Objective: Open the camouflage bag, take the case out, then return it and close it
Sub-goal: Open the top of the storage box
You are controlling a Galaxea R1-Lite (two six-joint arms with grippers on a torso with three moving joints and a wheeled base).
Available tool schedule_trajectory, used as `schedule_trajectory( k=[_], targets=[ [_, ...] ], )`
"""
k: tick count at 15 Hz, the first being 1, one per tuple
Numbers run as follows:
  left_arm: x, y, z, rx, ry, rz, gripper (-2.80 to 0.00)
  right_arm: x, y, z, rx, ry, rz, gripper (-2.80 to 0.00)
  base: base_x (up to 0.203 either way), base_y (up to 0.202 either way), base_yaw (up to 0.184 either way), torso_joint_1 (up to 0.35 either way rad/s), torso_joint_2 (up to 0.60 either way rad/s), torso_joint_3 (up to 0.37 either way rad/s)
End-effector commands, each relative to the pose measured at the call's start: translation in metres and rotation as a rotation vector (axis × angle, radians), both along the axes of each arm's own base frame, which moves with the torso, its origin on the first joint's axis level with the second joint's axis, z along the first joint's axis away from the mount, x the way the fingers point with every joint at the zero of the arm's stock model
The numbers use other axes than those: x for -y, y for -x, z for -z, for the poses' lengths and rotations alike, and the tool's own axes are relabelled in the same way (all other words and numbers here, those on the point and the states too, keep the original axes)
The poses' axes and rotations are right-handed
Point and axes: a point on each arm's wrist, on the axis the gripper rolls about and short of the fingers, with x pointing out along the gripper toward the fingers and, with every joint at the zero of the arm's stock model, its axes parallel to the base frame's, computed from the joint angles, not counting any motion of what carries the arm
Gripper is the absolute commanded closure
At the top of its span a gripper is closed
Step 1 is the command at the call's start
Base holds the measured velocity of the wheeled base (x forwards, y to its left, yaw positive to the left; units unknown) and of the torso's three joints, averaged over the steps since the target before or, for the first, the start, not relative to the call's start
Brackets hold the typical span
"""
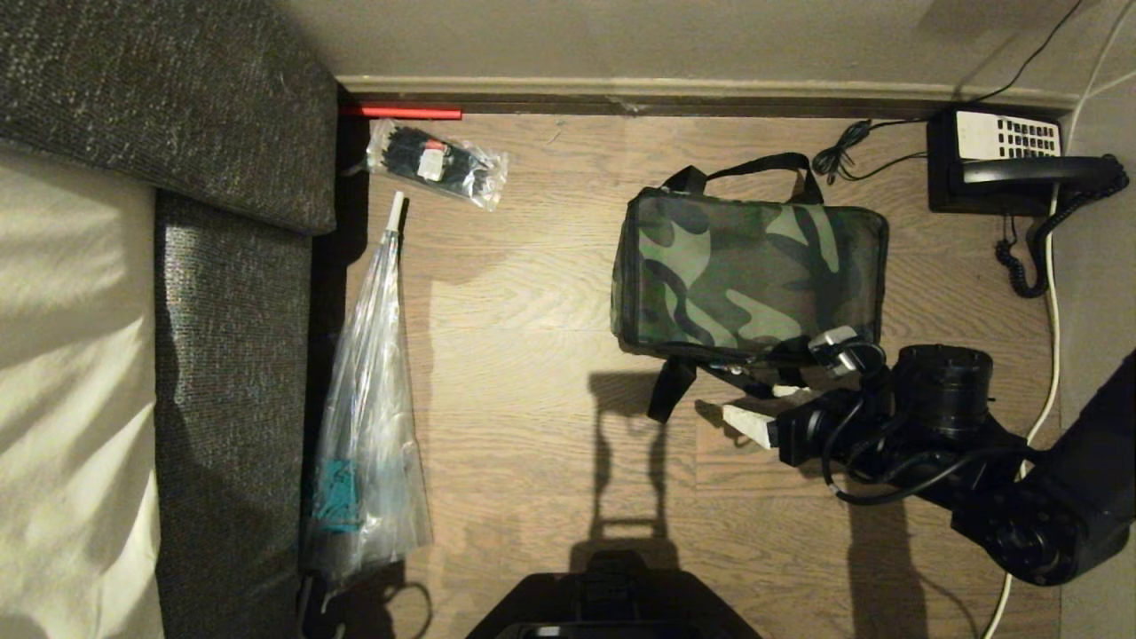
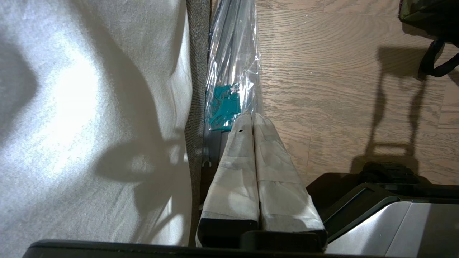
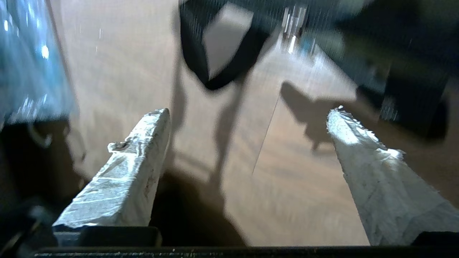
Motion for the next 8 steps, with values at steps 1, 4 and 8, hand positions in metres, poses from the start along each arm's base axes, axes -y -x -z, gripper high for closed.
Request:
schedule_trajectory(
  k=[1, 4, 8],
  targets=[
    [0.000, 0.000, 0.000, -0.002, 0.000, 0.000, 0.00, -0.002, -0.009, 0.009, 0.018, -0.005, 0.005, -2.80, 0.000, 0.000, 0.000, 0.000, 0.00, 0.000],
    [0.000, 0.000, 0.000, -0.002, 0.000, 0.000, 0.00, -0.004, -0.017, 0.016, 0.042, -0.004, 0.038, -2.80, 0.000, 0.000, 0.000, 0.000, 0.00, 0.000],
    [0.000, 0.000, 0.000, -0.002, 0.000, 0.000, 0.00, -0.006, -0.026, 0.021, 0.069, -0.028, 0.053, -2.80, 0.000, 0.000, 0.000, 0.000, 0.00, 0.000]
  ],
)
